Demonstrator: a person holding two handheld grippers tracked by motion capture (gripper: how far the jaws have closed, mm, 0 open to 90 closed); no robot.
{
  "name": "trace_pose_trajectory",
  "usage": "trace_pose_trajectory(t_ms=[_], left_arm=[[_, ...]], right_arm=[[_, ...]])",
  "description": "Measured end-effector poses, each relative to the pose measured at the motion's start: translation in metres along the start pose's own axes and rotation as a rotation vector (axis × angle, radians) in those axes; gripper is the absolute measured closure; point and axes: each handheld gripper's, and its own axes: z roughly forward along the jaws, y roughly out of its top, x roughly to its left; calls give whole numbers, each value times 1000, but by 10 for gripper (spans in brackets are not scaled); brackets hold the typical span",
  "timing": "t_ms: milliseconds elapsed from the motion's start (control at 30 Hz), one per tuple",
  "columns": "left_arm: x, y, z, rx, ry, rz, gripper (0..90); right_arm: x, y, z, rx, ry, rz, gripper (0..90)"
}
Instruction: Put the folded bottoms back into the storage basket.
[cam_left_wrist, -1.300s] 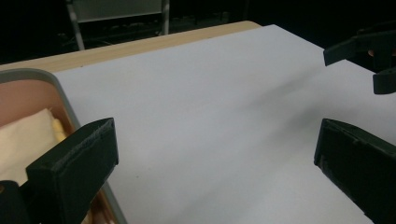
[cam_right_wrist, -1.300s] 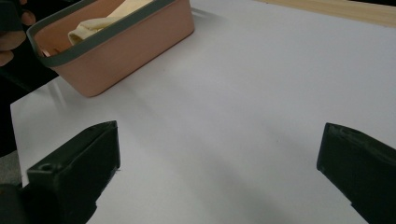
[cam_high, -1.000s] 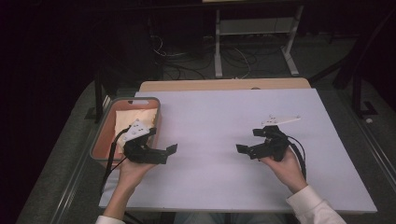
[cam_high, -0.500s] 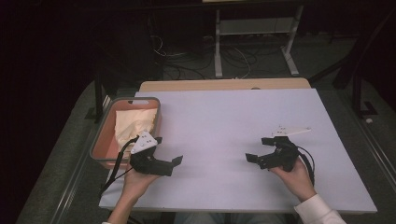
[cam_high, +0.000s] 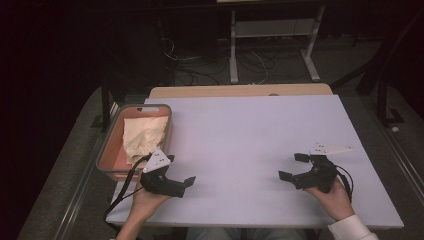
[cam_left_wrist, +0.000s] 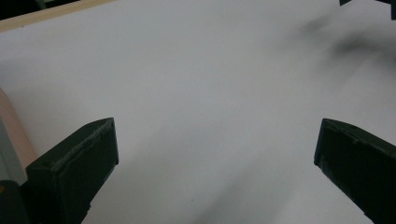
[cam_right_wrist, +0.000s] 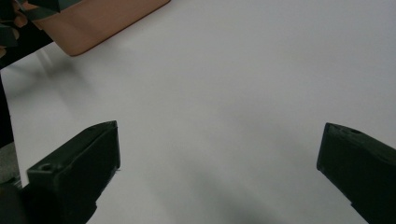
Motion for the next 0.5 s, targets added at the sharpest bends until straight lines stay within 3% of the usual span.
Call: trace_pose_trajectory(t_ms=[167, 500], left_arm=[[0, -3, 1, 10, 4, 10, 0], [-3, -4, 4, 28, 0, 31, 0]], right_arm=[[-6, -8, -9, -6, 3, 7, 0], [-14, -22, -20, 36, 0, 26, 0]])
